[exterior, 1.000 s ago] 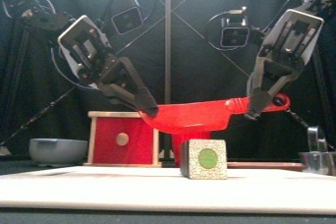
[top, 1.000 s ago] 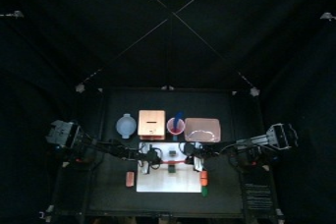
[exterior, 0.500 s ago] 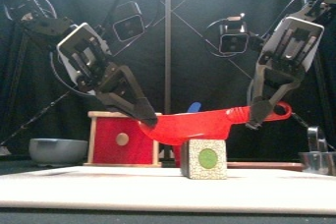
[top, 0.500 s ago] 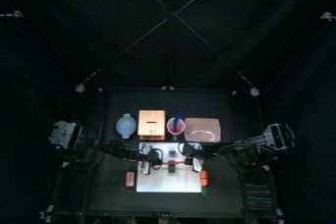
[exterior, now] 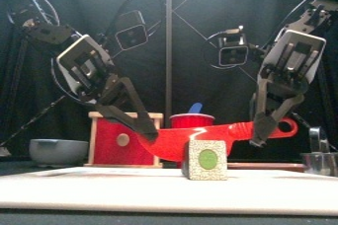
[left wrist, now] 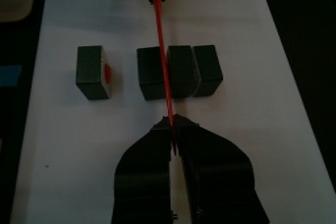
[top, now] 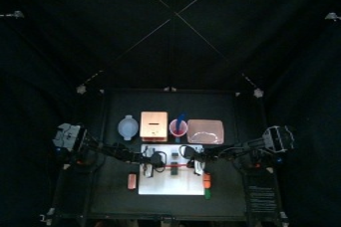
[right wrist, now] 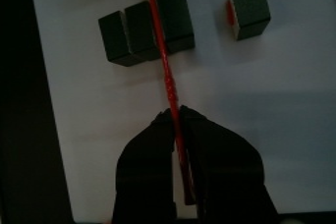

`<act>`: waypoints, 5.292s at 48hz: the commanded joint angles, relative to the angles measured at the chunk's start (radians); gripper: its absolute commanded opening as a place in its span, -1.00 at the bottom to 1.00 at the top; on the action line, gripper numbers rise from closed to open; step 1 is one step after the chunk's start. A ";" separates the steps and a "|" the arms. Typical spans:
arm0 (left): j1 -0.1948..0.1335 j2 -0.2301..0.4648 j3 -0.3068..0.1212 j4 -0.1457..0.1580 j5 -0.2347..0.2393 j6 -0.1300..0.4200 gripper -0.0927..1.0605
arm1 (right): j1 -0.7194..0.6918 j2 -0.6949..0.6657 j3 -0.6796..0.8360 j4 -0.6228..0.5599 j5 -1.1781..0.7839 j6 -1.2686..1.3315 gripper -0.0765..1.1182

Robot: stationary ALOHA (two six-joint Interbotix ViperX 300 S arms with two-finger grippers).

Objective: Place sushi on board then cut the sushi with the knife then place the pieces on the plate
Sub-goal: Cut the sushi into 4 pieces

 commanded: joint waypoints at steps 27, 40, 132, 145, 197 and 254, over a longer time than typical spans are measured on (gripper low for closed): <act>-0.035 -0.005 -0.040 -0.009 0.037 0.002 -0.17 | 0.058 0.037 -0.037 0.049 -0.006 0.006 -0.33; -0.038 -0.031 -0.040 -0.020 0.044 0.009 -0.17 | 0.057 0.015 -0.043 0.040 -0.006 0.003 -0.33; -0.095 -0.049 -0.054 0.017 0.035 0.003 -0.17 | 0.114 -0.064 -0.017 0.094 0.009 0.006 -0.33; -0.091 -0.049 -0.054 0.017 0.035 0.005 -0.17 | 0.114 -0.063 -0.017 0.094 0.006 0.006 -0.33; -0.132 0.018 -0.084 -0.015 0.041 -0.005 -0.17 | 0.195 0.052 -0.049 0.158 -0.026 0.006 -0.33; -0.009 -0.132 -0.075 0.103 0.032 0.009 0.15 | 0.057 -0.232 -0.028 0.006 0.103 0.005 -0.33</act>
